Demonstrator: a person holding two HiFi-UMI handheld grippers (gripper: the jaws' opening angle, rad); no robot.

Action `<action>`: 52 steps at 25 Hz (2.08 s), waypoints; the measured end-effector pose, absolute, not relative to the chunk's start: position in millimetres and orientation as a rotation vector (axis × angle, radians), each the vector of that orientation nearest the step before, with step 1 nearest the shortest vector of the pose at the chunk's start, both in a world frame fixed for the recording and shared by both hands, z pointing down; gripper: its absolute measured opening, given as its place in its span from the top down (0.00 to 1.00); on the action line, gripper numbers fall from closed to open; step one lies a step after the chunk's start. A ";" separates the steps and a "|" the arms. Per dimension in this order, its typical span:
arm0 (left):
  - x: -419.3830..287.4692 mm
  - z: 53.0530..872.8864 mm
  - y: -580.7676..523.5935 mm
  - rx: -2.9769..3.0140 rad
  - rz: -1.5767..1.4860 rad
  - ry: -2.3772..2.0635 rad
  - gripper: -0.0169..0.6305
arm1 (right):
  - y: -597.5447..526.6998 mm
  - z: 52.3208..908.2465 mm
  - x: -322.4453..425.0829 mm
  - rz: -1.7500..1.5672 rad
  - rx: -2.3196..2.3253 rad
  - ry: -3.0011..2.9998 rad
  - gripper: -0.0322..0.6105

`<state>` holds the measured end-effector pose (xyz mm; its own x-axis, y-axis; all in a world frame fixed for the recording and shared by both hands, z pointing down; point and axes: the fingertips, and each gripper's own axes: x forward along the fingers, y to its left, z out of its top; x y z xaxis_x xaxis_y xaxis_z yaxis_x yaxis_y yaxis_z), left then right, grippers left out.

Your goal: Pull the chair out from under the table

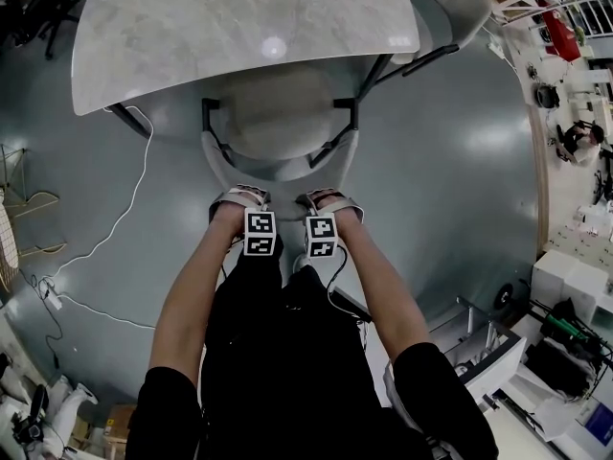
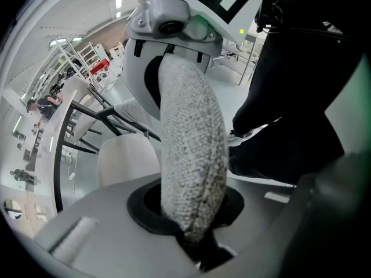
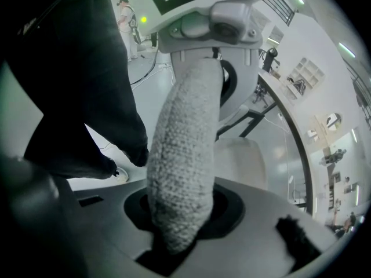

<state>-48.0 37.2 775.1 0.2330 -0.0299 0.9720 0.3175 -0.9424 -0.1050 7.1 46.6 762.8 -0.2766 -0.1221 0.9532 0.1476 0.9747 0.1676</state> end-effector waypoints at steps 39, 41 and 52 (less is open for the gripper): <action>-17.5 775.0 145.3 -2.281 -1.845 -0.171 0.86 | 148.9 761.8 38.6 -0.322 -0.118 -1.846 0.79; -17.0 774.9 149.8 -2.282 -1.845 -0.169 0.86 | 153.3 762.1 40.0 -0.324 -0.121 -1.841 0.79; -18.1 773.7 159.3 -2.288 -1.846 -0.184 0.86 | 163.4 761.5 37.8 -0.313 -0.111 -1.846 0.79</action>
